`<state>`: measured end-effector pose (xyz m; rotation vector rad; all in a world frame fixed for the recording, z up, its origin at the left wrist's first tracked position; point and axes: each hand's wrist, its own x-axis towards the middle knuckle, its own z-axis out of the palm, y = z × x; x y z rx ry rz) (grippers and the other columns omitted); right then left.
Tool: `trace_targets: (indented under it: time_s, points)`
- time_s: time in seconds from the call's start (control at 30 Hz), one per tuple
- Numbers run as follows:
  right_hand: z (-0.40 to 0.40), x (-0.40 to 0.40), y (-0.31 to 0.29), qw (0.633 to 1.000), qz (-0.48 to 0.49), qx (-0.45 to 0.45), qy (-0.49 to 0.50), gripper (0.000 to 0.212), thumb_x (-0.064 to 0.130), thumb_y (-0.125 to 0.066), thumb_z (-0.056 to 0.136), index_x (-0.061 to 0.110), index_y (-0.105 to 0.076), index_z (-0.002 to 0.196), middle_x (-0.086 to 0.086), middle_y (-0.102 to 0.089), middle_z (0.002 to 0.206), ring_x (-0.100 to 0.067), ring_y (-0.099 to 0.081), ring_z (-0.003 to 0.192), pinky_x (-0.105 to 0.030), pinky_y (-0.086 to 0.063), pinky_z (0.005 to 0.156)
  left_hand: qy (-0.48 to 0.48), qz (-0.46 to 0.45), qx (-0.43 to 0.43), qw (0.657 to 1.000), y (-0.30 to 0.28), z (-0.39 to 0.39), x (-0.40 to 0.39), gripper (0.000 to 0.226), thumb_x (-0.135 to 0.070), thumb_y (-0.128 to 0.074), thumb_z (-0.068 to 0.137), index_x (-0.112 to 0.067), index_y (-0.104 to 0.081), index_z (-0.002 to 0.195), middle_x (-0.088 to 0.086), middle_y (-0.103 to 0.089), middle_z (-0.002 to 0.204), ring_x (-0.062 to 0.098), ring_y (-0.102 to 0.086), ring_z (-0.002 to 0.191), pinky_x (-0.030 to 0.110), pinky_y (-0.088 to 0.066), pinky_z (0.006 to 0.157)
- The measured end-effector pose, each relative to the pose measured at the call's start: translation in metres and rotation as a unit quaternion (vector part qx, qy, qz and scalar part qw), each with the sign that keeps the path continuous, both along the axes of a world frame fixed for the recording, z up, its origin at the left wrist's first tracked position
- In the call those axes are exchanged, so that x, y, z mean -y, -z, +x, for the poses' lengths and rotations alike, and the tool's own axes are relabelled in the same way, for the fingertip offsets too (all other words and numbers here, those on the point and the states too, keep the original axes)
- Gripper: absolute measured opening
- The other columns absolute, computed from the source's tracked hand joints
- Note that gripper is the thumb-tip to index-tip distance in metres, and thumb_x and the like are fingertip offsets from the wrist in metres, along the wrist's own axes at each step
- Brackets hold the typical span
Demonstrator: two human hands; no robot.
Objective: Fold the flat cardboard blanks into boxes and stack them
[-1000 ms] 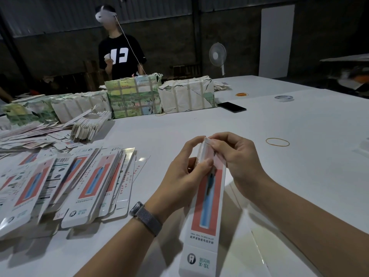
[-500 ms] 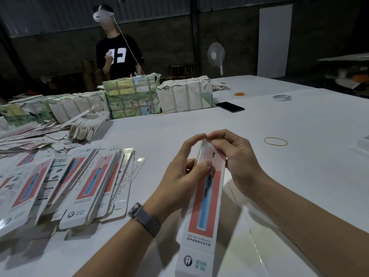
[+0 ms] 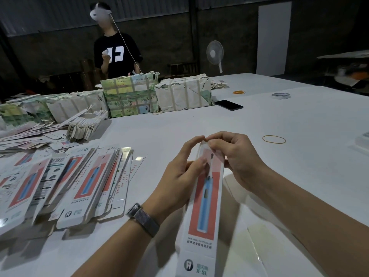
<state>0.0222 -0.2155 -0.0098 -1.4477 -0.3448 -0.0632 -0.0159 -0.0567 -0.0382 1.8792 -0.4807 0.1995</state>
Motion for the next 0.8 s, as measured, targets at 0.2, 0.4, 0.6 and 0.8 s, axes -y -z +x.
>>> trace_targets:
  time_s: [0.2, 0.4, 0.6, 0.8]
  points:
    - [0.0, 0.001, 0.001, 0.999, 0.008, 0.003, -0.036, 0.037, 0.009, -0.055, 0.097, 0.025, -0.075, 0.069, 0.004, -0.066, 0.067, -0.008, -0.061, 0.058, -0.021, -0.05, 0.052, 0.004, -0.013, -0.002, 1.0, -0.002, 0.003, -0.001, 0.028, -0.047, -0.048, 0.094, -0.055, -0.041, 0.121, -0.008, -0.075, 0.09, 0.021, -0.076, 0.075, 0.026, -0.059, 0.066]
    - [-0.002, -0.004, 0.008, 0.999, 0.021, 0.019, -0.043, 0.012, 0.029, -0.06, 0.091, 0.031, -0.071, 0.094, 0.002, -0.069, 0.088, -0.013, -0.068, 0.07, -0.025, -0.056, 0.06, -0.019, -0.033, 0.023, 0.999, -0.006, 0.005, -0.002, 0.023, -0.044, -0.047, 0.094, -0.058, -0.042, 0.111, -0.007, -0.075, 0.086, 0.022, -0.075, 0.074, 0.028, -0.06, 0.066]
    - [-0.002, -0.006, 0.015, 0.998, 0.007, 0.044, -0.047, 0.018, 0.027, -0.067, 0.092, 0.026, -0.055, 0.106, -0.008, -0.068, 0.094, -0.024, -0.072, 0.074, -0.033, -0.06, 0.063, -0.044, -0.072, 0.055, 0.995, -0.006, 0.005, -0.005, 0.023, -0.043, -0.049, 0.094, -0.053, -0.043, 0.114, -0.003, -0.075, 0.087, 0.024, -0.075, 0.076, 0.031, -0.06, 0.068]
    - [-0.003, -0.005, 0.013, 0.997, 0.047, 0.036, -0.044, 0.032, 0.033, -0.071, 0.072, 0.014, -0.058, 0.095, -0.011, -0.066, 0.087, -0.026, -0.07, 0.07, -0.041, -0.06, 0.063, -0.042, -0.059, 0.05, 0.996, -0.005, 0.004, -0.005, 0.028, -0.045, -0.047, 0.095, -0.054, -0.04, 0.121, -0.008, -0.074, 0.089, 0.019, -0.075, 0.078, 0.028, -0.06, 0.068]
